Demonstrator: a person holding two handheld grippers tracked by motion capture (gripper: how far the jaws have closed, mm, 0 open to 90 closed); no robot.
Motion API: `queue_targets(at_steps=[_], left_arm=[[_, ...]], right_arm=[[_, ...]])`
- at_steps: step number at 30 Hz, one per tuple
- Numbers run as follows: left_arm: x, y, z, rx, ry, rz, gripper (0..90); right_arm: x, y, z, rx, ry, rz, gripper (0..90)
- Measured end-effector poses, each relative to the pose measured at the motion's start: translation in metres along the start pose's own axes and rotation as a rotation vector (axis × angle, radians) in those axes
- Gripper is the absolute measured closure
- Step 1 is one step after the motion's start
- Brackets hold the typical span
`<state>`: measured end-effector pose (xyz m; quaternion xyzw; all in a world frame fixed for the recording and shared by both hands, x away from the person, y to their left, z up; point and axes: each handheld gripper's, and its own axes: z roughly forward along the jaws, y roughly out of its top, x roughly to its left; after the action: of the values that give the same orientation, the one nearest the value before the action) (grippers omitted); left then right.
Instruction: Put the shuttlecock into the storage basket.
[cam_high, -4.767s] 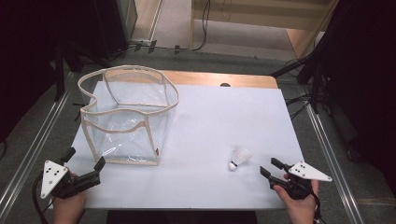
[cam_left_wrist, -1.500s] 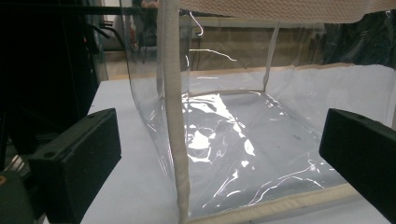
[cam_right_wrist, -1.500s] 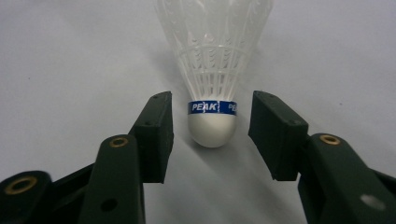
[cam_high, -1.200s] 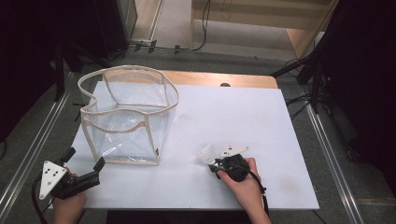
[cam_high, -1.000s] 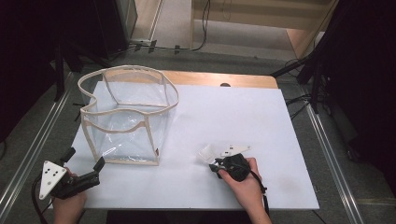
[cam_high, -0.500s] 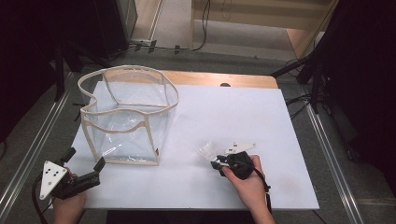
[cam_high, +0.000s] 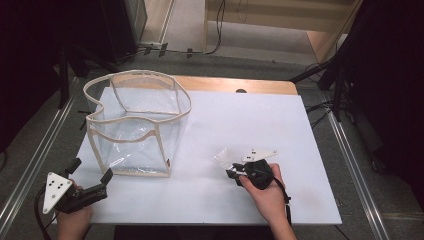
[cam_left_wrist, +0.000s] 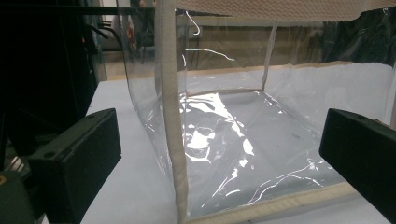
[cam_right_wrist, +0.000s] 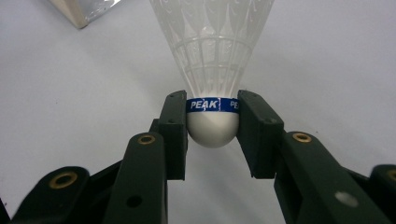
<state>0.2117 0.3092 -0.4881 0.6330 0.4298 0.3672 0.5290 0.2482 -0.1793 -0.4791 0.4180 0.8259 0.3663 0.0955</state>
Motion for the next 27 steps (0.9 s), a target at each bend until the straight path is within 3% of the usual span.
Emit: queue_targets(at_steps=[27], left_arm=[[0.000,0.000,0.000,0.004,-0.001,0.008,0.0]], right_arm=[[-0.003,0.029,-0.012,-0.043,0.006,-0.021,62.9]])
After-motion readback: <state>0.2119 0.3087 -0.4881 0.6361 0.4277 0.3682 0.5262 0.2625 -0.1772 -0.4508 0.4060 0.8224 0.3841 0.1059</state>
